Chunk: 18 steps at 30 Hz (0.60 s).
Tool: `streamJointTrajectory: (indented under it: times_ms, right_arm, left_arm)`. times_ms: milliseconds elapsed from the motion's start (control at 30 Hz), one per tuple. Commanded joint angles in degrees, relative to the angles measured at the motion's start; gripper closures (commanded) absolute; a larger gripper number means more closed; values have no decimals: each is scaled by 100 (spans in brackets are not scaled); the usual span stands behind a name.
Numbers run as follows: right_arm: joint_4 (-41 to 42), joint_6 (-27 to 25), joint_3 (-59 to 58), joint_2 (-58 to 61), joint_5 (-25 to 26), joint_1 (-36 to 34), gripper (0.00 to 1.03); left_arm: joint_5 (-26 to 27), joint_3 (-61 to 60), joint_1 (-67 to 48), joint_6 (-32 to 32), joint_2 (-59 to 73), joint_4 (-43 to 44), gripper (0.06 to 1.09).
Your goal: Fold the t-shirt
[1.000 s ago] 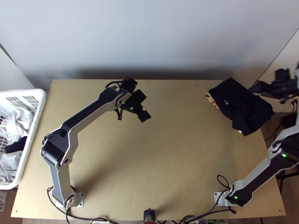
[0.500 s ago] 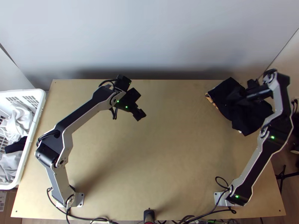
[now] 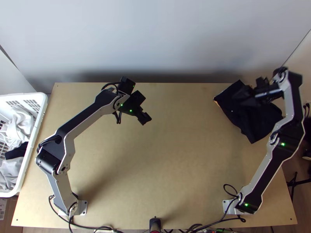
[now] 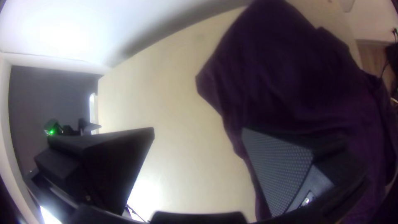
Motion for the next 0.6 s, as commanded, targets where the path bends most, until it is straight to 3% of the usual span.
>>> streamJointTrajectory:
  times_ms: [0,167,300,500,567]
  right_arm:
    - [67,44,394,-801,-90,402,4]
    - [296,-150,403,-397,-169,684,4]
    - [1016,-238,429,60,-248,684,4]
    - [1974,167,491,579,51,587,4]
    - [2141,571,588,904,86,481,4]
  left_arm:
    - [27,7,-49,-23,31,112,10]
    - [18,42,-66,-76,-30,95,10]
    - [18,-19,-66,-59,-224,-19,10]
    - [18,-380,-23,73,-654,-28,10]
    - [18,-494,21,91,-769,-28,10]
